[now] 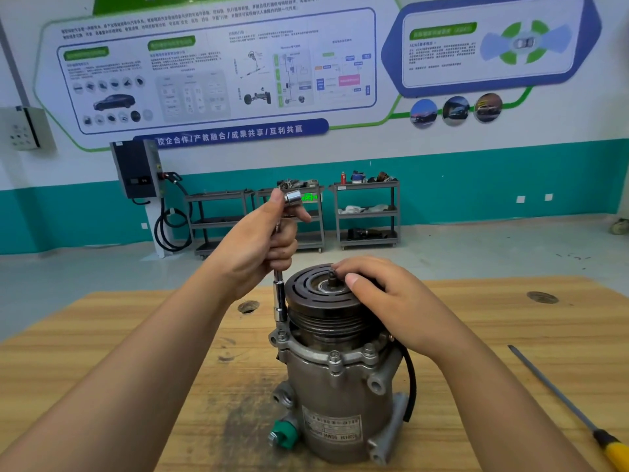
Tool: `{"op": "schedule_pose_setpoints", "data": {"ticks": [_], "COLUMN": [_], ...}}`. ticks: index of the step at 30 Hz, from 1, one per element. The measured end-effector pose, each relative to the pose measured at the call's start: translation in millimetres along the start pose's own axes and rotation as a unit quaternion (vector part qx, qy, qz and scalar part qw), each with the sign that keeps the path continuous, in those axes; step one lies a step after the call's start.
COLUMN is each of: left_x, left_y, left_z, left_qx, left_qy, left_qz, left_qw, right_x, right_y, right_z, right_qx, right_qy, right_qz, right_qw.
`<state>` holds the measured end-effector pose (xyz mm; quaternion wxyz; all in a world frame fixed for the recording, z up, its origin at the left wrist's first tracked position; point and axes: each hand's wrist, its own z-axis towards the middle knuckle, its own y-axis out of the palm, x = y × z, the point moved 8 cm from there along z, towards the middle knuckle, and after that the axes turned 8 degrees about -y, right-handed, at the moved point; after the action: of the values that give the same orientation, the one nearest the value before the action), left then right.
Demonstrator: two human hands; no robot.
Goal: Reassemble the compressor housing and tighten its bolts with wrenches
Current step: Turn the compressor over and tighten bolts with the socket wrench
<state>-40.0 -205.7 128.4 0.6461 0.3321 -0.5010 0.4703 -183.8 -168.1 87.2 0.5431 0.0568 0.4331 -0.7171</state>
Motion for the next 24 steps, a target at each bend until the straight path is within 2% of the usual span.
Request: {"op": "schedule_pose_setpoints", "data": {"ticks": [4, 7, 9, 15, 24], "left_x": [24, 43, 46, 36, 26], "left_y": [-22, -39, -38, -10, 7], "left_z": [-9, -26, -39, -52, -53], "left_qx": [0.114, 0.233, 0.276, 0.281, 0.309], "left_qy": [0.045, 0.07, 0.075, 0.044, 0.047], "left_qz": [-0.045, -0.098, -0.088, -0.112, -0.052], "left_qw": [0.991, 0.965, 0.954, 0.952, 0.948], "right_x": [0, 0, 1, 0, 0], "right_y": [0, 1, 1, 2, 2], "right_z": [-1, -1, -1, -1, 0], "right_qx": [-0.002, -0.002, -0.002, -0.002, -0.004], "right_qy": [0.003, 0.005, 0.008, 0.012, 0.004], "right_qz": [-0.003, -0.001, -0.003, -0.009, -0.011], "right_qw": [1.0, 1.0, 1.0, 1.0, 1.0]}}
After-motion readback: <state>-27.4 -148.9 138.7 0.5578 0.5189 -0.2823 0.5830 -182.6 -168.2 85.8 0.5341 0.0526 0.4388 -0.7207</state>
